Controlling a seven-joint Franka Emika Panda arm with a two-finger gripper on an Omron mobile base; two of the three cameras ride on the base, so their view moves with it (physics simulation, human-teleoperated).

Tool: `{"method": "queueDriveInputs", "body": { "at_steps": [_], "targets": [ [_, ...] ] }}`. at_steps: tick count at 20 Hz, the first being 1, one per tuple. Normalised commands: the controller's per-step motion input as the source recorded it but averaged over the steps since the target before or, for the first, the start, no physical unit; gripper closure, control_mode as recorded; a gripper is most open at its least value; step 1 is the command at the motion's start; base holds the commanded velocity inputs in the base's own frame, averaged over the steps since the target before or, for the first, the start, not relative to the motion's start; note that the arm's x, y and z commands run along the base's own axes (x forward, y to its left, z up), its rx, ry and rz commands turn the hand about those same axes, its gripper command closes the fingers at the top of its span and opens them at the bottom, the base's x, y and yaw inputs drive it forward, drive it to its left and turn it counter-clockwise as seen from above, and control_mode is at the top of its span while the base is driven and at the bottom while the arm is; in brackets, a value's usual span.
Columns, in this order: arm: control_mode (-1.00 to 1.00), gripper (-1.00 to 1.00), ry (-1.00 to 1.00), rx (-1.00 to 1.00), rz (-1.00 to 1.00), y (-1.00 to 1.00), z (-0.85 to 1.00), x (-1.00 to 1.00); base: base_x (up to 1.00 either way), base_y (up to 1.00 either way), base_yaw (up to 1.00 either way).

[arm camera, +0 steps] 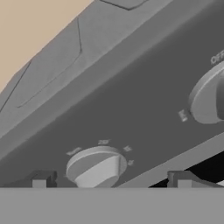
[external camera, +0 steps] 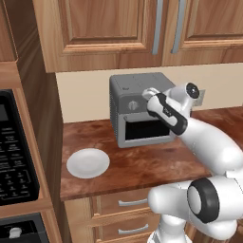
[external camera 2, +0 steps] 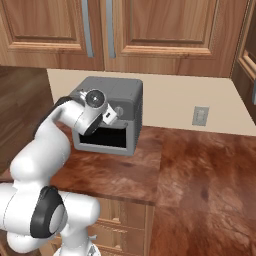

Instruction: Pull the toaster oven rack outwards. Pick up the baguette from the plate and place it on the toaster oven rack. Close the toaster oven door fully and set the temperature to the lowest setting.

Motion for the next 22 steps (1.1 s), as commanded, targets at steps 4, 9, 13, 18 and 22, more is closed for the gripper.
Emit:
{"method": "queueDriveInputs", "body": {
  "at_steps": [4,9,13,18,22],
  "targets": [
    [-1.00,-1.00,-0.06,0.19,0.00,-0.09,0.00,-0.05,0.00,0.00,0.00],
    [-1.00,-1.00,-0.04,0.09,-0.08,0.14,0.00,0.00,0.00,0.00,0.00],
    [-1.00,-1.00,0.00,0.00,-0.07,0.44,0.00,0.00,0.00,0.00,0.00],
    [-1.00,-1.00,0.00,0.00,-0.02,0.11,0.00,0.11,0.00,0.00,0.00],
    [-1.00,-1.00,0.00,0.04,0.00,-0.32,0.00,0.27,0.00,0.00,0.00]
  ]
}}
